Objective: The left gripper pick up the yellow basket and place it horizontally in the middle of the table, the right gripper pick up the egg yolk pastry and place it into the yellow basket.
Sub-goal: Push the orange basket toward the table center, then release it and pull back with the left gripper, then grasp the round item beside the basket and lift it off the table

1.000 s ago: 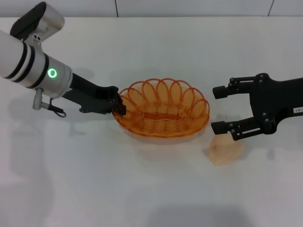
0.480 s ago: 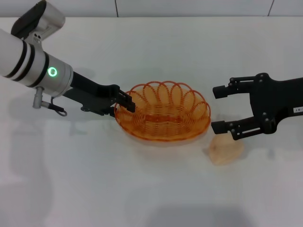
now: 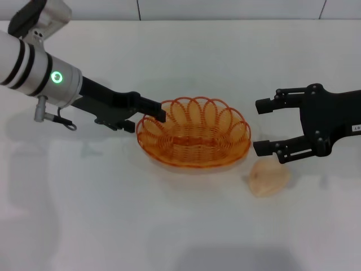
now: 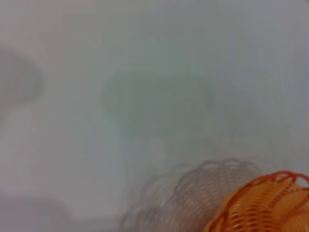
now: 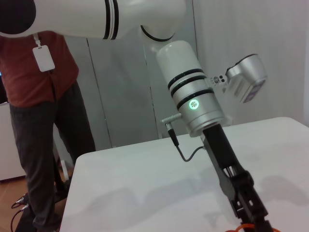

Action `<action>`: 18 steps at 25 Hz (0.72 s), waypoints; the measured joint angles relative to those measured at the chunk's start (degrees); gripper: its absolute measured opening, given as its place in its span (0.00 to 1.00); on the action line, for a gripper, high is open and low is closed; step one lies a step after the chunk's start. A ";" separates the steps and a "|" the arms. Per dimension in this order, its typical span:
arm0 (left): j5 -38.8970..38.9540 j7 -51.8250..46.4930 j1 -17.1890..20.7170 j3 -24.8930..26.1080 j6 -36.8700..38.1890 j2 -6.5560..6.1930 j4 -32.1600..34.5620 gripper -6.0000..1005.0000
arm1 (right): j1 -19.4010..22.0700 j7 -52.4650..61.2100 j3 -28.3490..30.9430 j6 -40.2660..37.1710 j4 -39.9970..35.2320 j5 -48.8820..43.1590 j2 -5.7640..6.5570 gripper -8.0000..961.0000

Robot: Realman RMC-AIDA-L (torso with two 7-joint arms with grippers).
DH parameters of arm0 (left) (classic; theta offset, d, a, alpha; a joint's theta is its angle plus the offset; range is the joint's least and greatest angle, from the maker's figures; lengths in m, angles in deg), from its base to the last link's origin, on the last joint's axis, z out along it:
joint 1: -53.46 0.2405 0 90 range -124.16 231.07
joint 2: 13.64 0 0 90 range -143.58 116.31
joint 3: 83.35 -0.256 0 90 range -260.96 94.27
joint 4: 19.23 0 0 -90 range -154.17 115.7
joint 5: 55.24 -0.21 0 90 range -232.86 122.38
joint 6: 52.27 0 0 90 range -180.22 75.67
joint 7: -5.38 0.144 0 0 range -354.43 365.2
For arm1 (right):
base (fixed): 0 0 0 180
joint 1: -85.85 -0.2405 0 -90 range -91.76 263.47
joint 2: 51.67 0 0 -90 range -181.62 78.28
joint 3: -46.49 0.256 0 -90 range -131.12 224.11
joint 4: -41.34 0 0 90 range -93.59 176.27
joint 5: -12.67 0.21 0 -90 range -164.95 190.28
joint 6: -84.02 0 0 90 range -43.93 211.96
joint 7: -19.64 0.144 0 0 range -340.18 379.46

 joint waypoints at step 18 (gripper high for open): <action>12.85 19.66 9.50 0.69 5.19 -2.80 14.92 0.88 | 1.28 -0.03 -0.01 1.61 0.55 -0.47 -0.10 0.84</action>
